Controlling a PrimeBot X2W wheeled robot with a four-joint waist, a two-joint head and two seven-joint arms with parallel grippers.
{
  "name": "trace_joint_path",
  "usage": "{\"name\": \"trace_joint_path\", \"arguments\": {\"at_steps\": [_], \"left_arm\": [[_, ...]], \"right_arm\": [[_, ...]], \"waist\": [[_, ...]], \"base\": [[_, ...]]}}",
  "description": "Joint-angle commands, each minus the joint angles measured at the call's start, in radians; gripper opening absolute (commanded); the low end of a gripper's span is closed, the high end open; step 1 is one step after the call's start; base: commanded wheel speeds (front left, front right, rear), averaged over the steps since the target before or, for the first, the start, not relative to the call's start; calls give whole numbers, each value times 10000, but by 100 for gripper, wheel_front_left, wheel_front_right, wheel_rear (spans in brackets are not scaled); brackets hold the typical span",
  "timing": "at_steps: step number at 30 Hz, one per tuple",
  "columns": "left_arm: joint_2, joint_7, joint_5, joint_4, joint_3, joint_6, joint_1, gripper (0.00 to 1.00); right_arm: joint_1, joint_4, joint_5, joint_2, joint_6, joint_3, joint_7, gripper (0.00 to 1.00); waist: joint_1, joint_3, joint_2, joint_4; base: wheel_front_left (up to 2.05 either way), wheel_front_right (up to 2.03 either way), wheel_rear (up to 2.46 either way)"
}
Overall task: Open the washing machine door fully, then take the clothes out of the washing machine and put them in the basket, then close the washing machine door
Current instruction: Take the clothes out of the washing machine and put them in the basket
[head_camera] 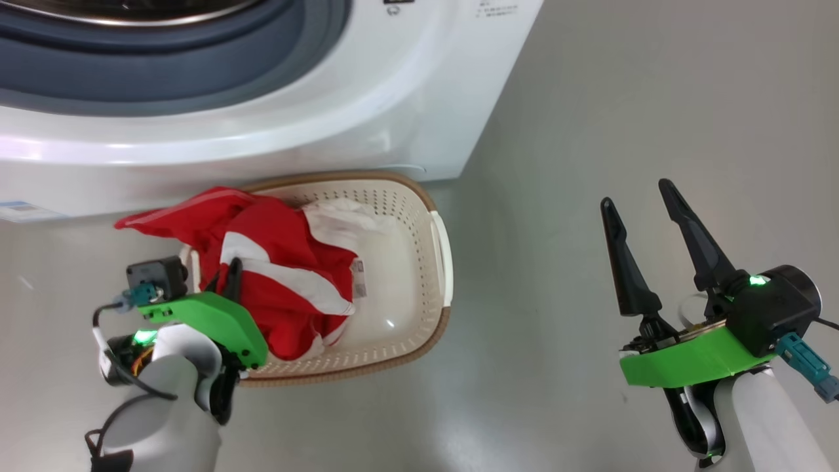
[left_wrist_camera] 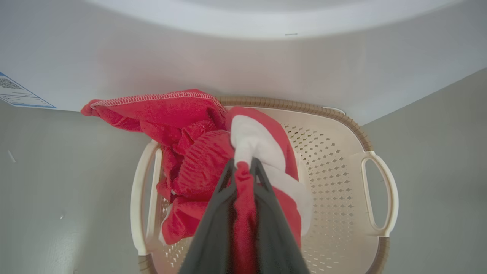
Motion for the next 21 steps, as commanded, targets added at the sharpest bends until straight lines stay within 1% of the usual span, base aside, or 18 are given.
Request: {"name": "trace_joint_path", "arguments": {"at_steps": [1, 9, 10, 12, 13, 14, 15, 18, 21], "left_arm": [[367, 62, -128, 199, 218, -62, -235, 0], [567, 371, -178, 1432, 109, -98, -893, 0], [592, 424, -185, 1513, 94, -104, -941, 4], [637, 436, -211, 1622, 83, -112, -1034, 27], [666, 470, -214, 1675, 71, -103, -1069, 44], [696, 505, -205, 1721, 46, -103, -1103, 87], [728, 513, -208, 1756, 36, -97, -1141, 100], [787, 529, -202, 1836, -12, -56, -1275, 100], [809, 229, -150, 1856, -107, -70, -1400, 100]], "right_arm": [[-140, -270, 94, -29, 46, 263, -63, 100], [-320, -277, 246, -29, 46, 364, -63, 100], [-342, -282, 262, -29, 46, 370, -63, 100], [-378, -301, 288, -29, 46, 373, -63, 100], [-393, -312, 299, -29, 46, 380, -63, 100], [-406, -323, 305, -29, 46, 385, -63, 100], [-419, -331, 307, -29, 46, 394, -63, 100], [-486, -322, 324, -29, 46, 410, -63, 100], [-513, -294, 355, -29, 46, 412, -63, 100]], "waist": [[0, 475, -1, -324], [0, 990, -1, -664], [0, 1049, -1, -702], [0, 1153, -1, -752], [0, 1197, -1, -778], [0, 1232, -1, -798], [0, 1262, -1, -817], [0, 1316, -1, -847], [0, 1290, -1, -838]], "base": [[0, 0, 0], [0, 0, 0], [0, 0, 0], [0, 0, 0], [0, 0, 0], [0, 0, 0], [0, 0, 0], [0, 0, 0], [0, 0, 0]]}}
